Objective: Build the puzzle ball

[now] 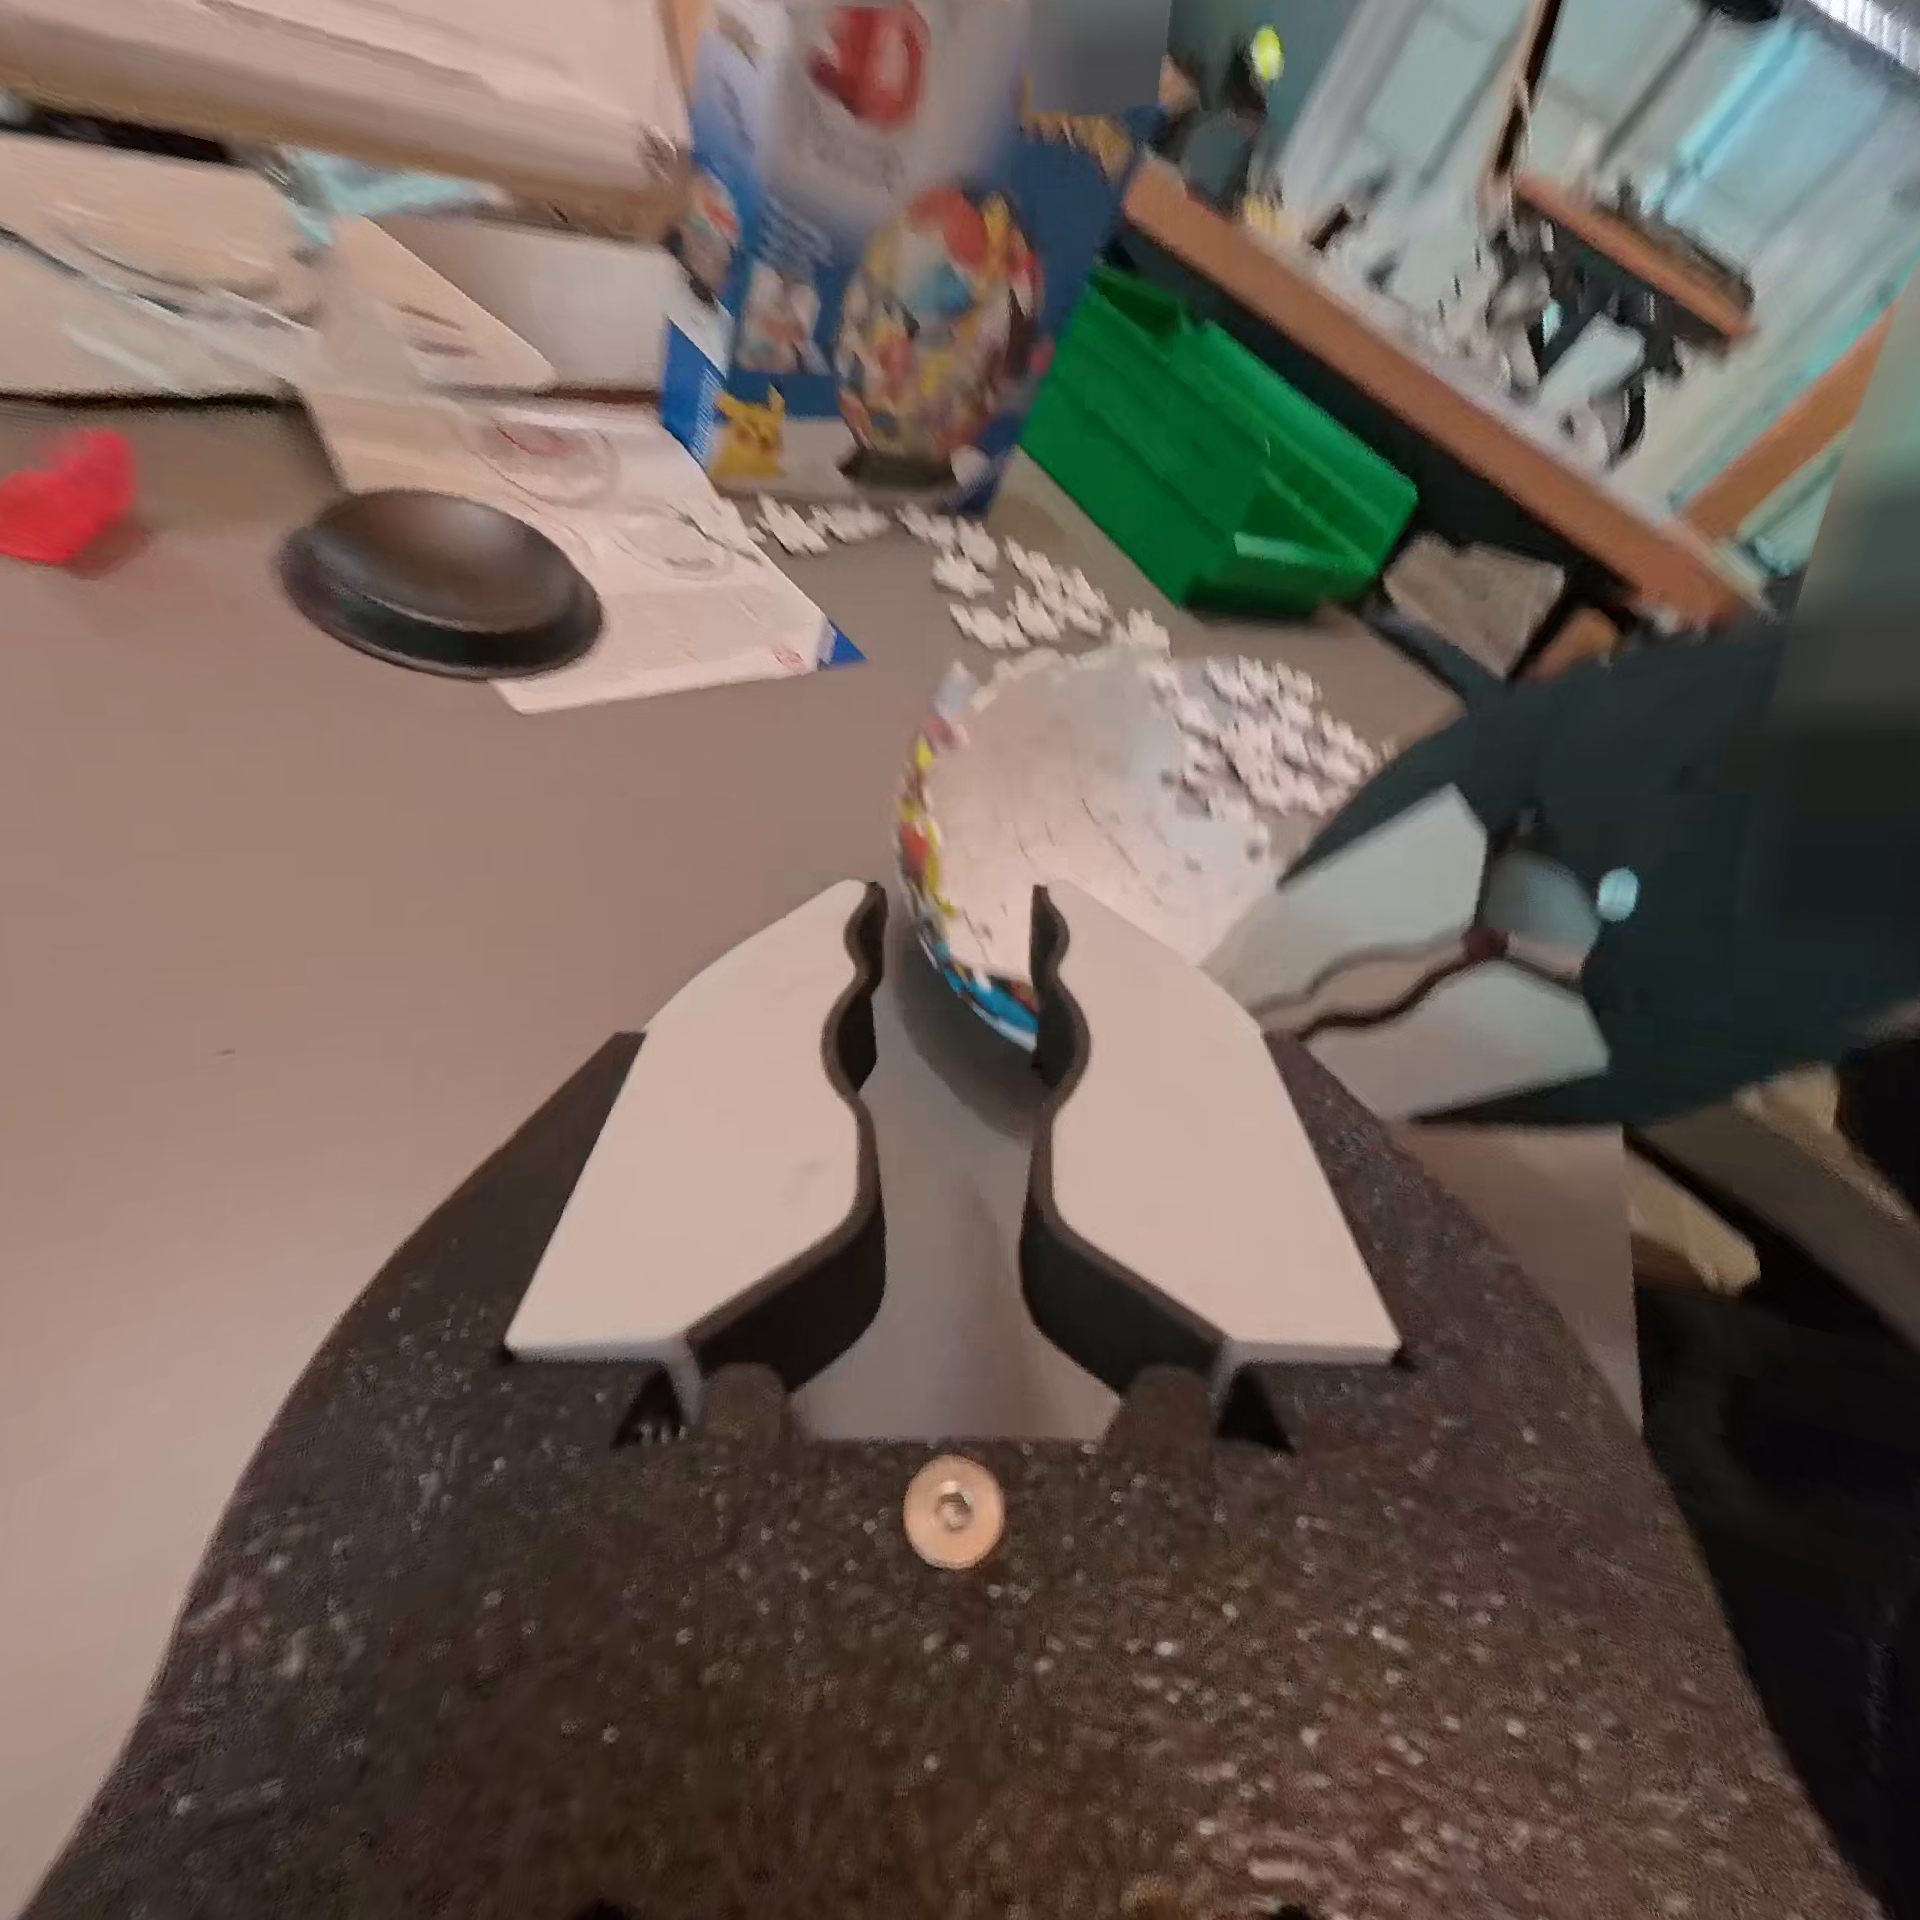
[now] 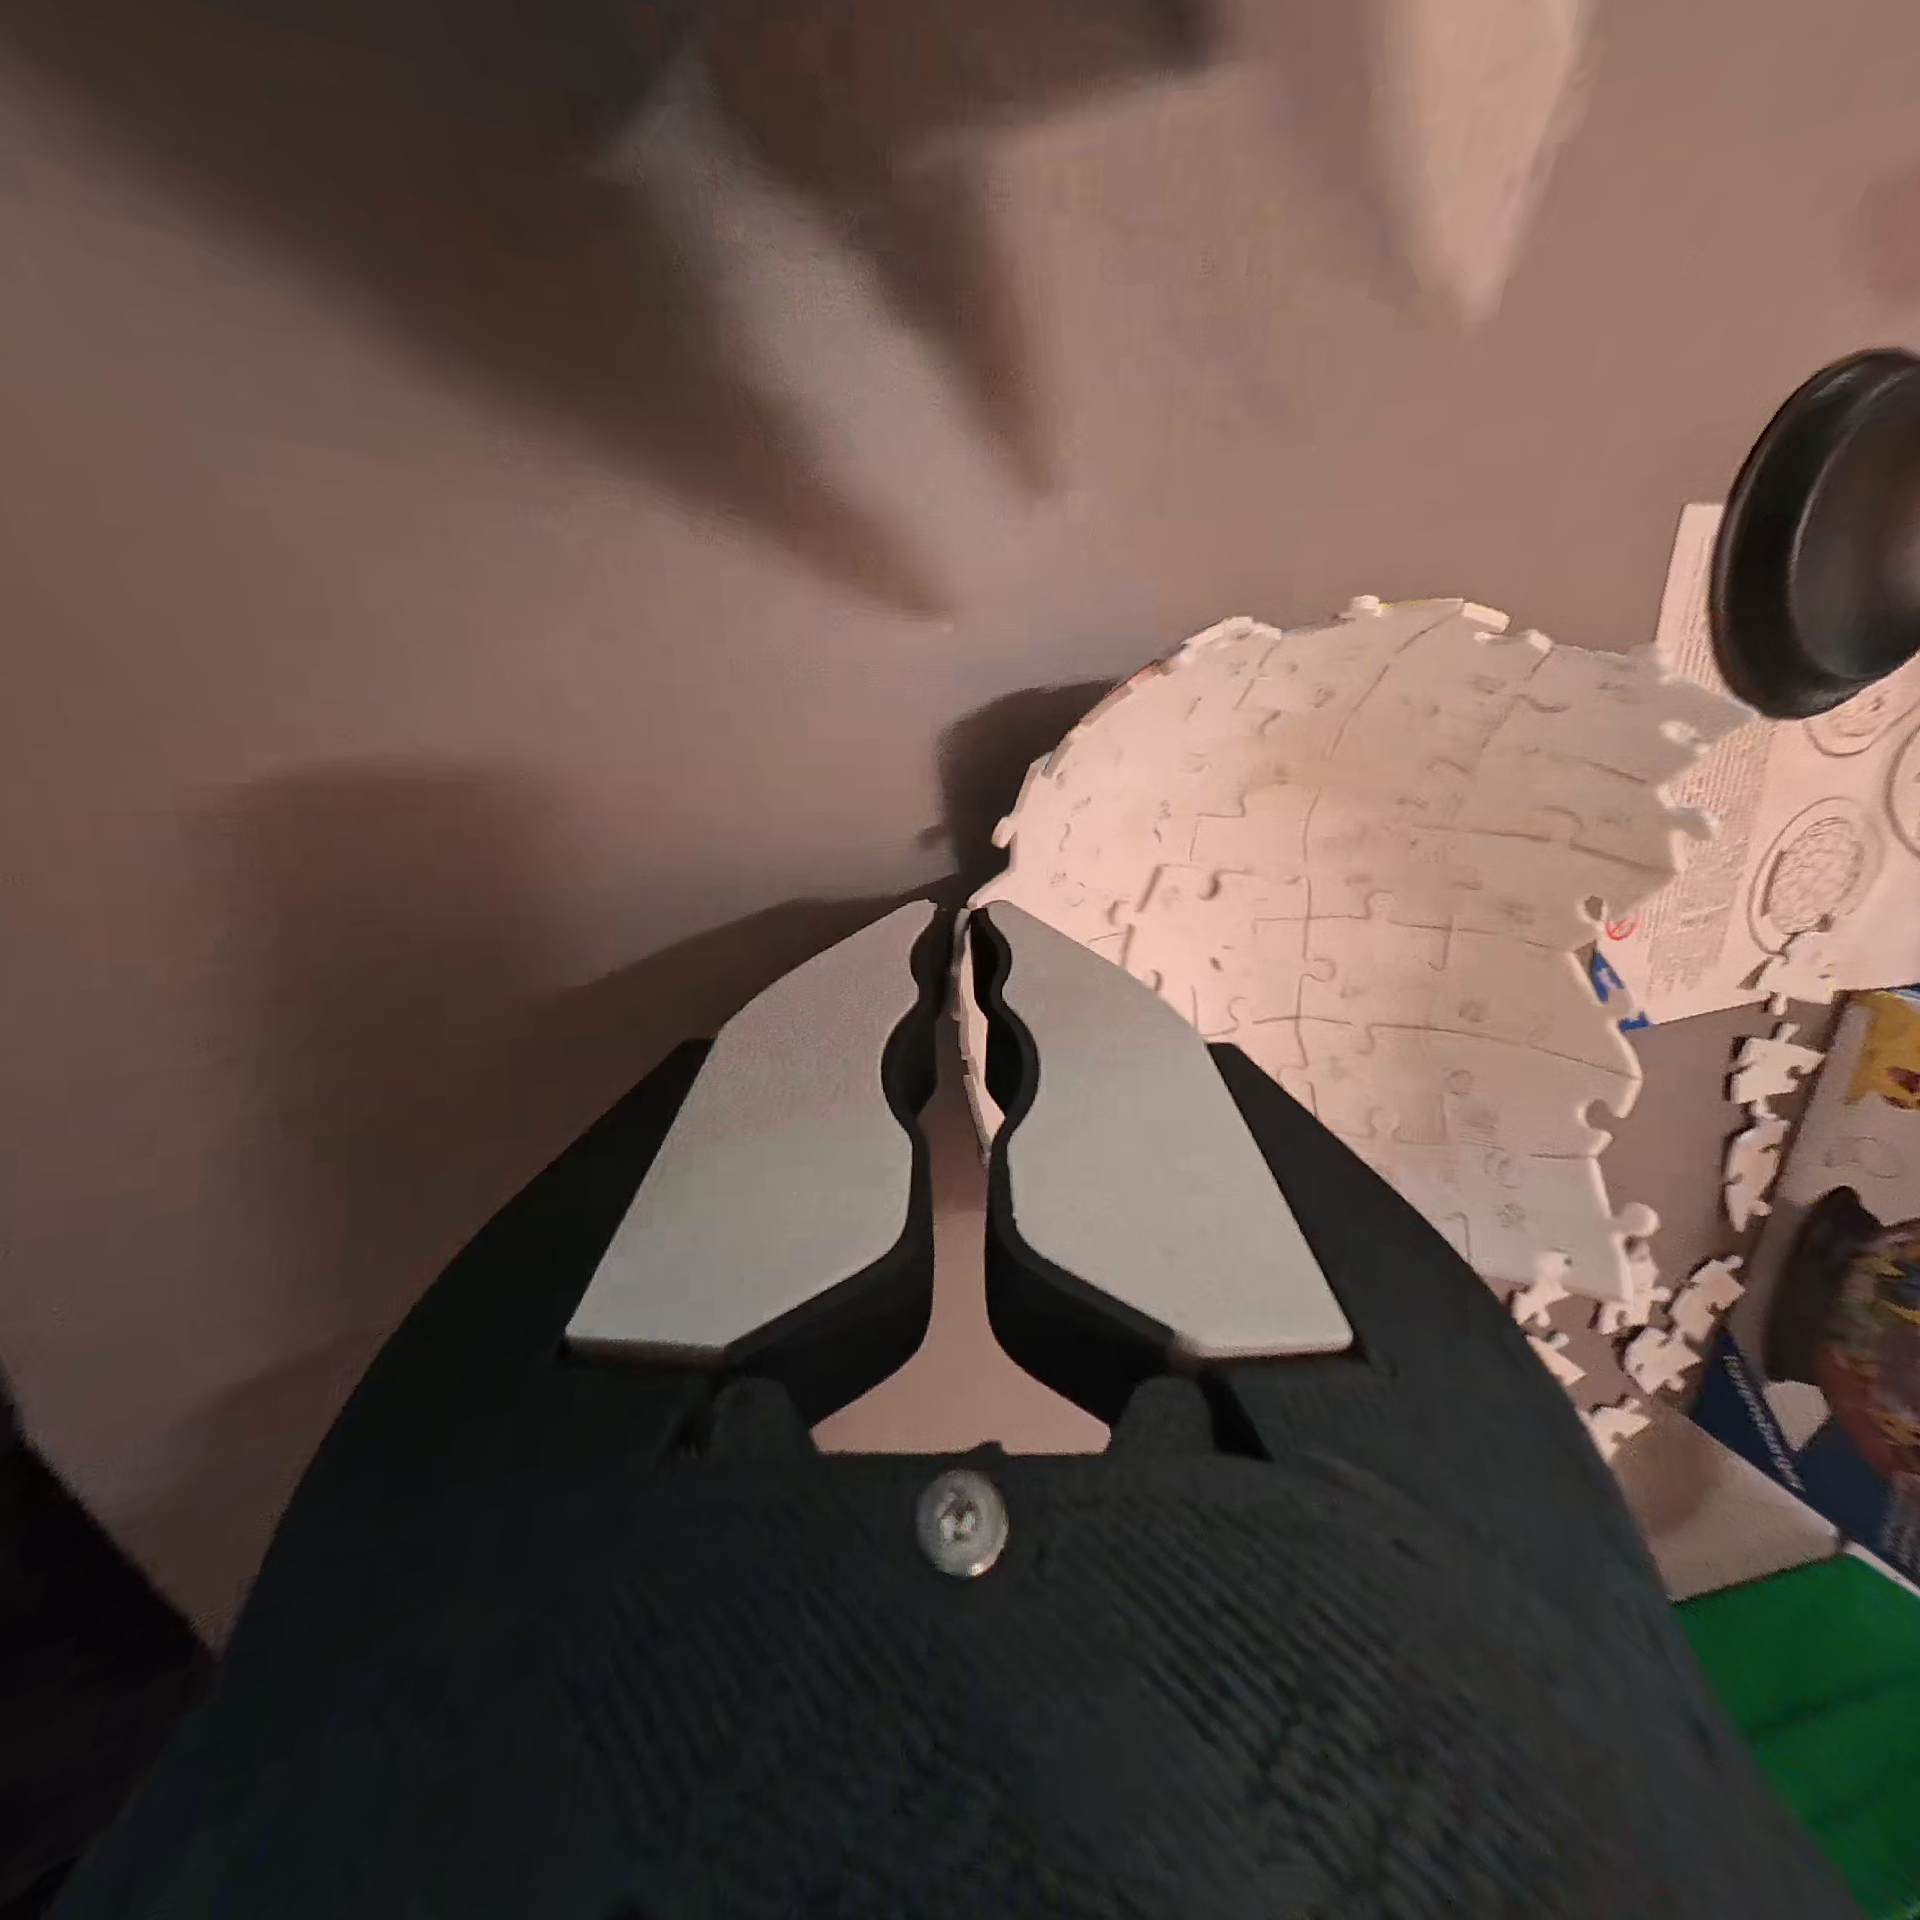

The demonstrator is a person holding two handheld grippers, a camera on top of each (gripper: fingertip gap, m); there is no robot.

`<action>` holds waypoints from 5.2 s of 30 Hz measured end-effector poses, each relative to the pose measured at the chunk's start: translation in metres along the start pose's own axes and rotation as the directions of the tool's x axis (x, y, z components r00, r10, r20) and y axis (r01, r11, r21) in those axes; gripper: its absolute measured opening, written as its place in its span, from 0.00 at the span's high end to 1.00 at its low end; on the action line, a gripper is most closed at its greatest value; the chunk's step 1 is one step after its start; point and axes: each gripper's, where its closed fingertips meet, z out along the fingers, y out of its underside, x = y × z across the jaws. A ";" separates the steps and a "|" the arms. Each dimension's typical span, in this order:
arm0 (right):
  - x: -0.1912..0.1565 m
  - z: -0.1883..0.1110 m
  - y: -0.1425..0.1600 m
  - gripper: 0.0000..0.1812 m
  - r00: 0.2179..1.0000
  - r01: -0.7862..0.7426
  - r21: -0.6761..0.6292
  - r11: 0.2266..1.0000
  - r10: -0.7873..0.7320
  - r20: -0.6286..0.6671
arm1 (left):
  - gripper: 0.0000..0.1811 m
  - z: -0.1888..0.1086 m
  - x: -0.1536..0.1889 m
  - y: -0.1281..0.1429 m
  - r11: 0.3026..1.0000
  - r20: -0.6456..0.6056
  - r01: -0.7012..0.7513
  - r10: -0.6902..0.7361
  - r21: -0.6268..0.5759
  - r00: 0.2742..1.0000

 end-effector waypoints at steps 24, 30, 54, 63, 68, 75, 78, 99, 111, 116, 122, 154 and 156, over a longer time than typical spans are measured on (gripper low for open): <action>0.005 0.020 0.016 0.98 0.909 0.217 0.071 0.974 -0.175 -0.378 | 0.70 0.056 0.006 0.014 0.655 0.207 -0.225 0.513 -0.721 0.833; 0.007 0.019 0.014 0.97 0.912 0.197 0.133 0.971 -0.132 -0.389 | 0.92 0.062 -0.010 0.018 0.701 0.349 -0.153 0.517 -0.696 0.781; 0.121 -0.033 0.050 0.78 0.858 -0.110 0.707 0.698 0.427 -0.288 | 0.98 0.084 -0.005 -0.020 0.609 0.319 -0.693 0.793 -0.386 0.519; 0.141 -0.026 0.052 0.96 0.765 0.147 0.636 0.757 0.320 -0.559 | 0.97 0.085 -0.010 -0.023 0.602 0.430 -0.744 0.776 -0.290 0.461; 0.145 -0.036 0.054 0.96 0.637 0.245 0.535 0.809 0.281 -0.718 | 0.91 0.084 -0.012 -0.024 0.613 0.457 -0.742 0.760 -0.271 0.462; 0.141 -0.048 0.056 0.97 0.476 0.345 0.417 0.841 0.226 -0.850 | 0.79 0.068 -0.016 -0.005 0.768 0.506 -0.580 0.627 -0.272 0.593; 0.141 -0.048 0.053 0.97 0.459 0.368 0.385 0.846 0.195 -0.867 | 0.80 0.056 -0.012 0.007 0.820 0.555 -0.496 0.564 -0.285 0.612; 0.143 -0.056 0.013 0.97 0.243 0.596 0.078 0.799 -0.086 -0.966 | 0.81 0.068 0.013 0.072 0.851 0.427 -0.288 0.480 -0.439 0.767; 0.157 -0.092 0.029 0.98 0.226 0.539 0.222 0.813 0.114 -0.967 | 0.84 0.071 0.005 0.056 0.835 0.464 -0.364 0.536 -0.413 0.705; 0.156 -0.093 0.028 0.97 0.249 0.547 0.295 0.783 0.184 -0.951 | 0.84 0.073 0.002 0.054 0.819 0.468 -0.384 0.563 -0.426 0.681; 0.153 -0.086 0.025 0.98 0.259 0.544 0.271 0.794 0.148 -0.954 | 0.84 0.073 0.001 0.053 0.810 0.469 -0.398 0.577 -0.430 0.668; 0.166 -0.046 0.039 0.98 0.531 0.357 0.529 0.770 0.299 -0.793 | 0.79 0.142 -0.005 0.011 0.988 0.503 -0.090 0.143 -0.129 0.852; 0.166 -0.046 0.040 0.98 0.531 0.350 0.534 0.770 0.307 -0.790 | 0.80 0.146 -0.005 0.010 0.975 0.482 -0.149 0.213 -0.168 0.850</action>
